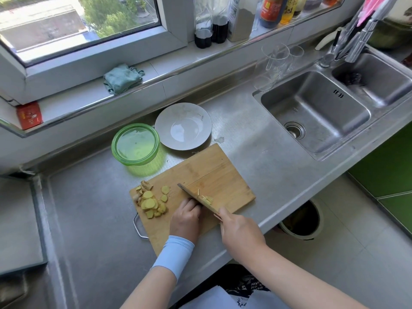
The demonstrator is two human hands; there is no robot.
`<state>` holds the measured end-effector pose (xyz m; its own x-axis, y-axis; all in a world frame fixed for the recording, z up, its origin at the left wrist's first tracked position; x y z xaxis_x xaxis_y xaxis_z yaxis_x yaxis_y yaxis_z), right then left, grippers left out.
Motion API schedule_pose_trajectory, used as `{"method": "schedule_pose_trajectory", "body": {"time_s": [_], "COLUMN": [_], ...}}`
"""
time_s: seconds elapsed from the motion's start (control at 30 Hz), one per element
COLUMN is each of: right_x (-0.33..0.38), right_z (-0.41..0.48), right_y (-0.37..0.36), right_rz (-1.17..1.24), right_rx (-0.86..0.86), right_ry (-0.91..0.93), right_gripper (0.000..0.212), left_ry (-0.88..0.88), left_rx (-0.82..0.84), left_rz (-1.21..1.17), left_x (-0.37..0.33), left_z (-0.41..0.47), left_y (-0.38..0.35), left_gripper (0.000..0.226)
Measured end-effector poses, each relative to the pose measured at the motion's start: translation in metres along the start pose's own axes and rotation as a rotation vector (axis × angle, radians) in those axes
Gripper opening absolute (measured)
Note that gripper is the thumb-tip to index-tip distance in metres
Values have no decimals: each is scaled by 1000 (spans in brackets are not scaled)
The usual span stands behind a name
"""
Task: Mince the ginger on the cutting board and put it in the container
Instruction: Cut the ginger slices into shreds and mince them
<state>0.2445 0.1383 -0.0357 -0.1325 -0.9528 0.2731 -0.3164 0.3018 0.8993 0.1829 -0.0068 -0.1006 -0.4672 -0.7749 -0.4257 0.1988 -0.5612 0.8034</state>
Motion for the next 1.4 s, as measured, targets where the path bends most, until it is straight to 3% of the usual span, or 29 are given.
{"method": "schedule_pose_trajectory", "body": {"time_s": [0.1, 0.33, 0.5, 0.57, 0.73, 0.97, 1.17, 1.4], "right_x": [4, -8, 5, 4, -10, 4, -13, 0], "right_z": [4, -14, 3, 3, -16, 4, -16, -1], "right_y": [1, 3, 3, 3, 1, 2, 3, 4], "right_rz": [1, 5, 58, 57, 19, 50, 17, 34], "right_rx": [1, -18, 3, -9, -35, -10, -13, -10], "right_ry": [16, 6, 14, 25, 32, 35, 21, 27], "right_gripper": [20, 28, 5, 6, 44, 8, 37, 24], "left_ry": [14, 37, 55, 50, 37, 59, 43, 53], "left_rx": [-14, -7, -9, -14, -41, -21, -24, -20], "left_rz": [-19, -51, -42, -27, -26, -26, -58, -63], "left_x": [0, 1, 1, 0, -3, -1, -2, -2], "left_z": [-1, -1, -2, -2, -3, -3, -2, -3], "left_y": [1, 0, 0, 1, 3, 2, 4, 4], "left_gripper": [27, 26, 26, 26, 19, 30, 26, 27]}}
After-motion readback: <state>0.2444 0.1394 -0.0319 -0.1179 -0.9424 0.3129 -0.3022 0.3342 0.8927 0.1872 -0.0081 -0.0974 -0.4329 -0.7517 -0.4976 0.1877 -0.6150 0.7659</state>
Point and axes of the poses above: each hand's wrist, its own z-axis towards the middle knuckle, its own y-axis out of the back of the hand, x = y × z, the point moved 3 cm from there along z, towards the middle knuckle, and after that the axes turned 7 degrees about -x, right-handed, at the moved point
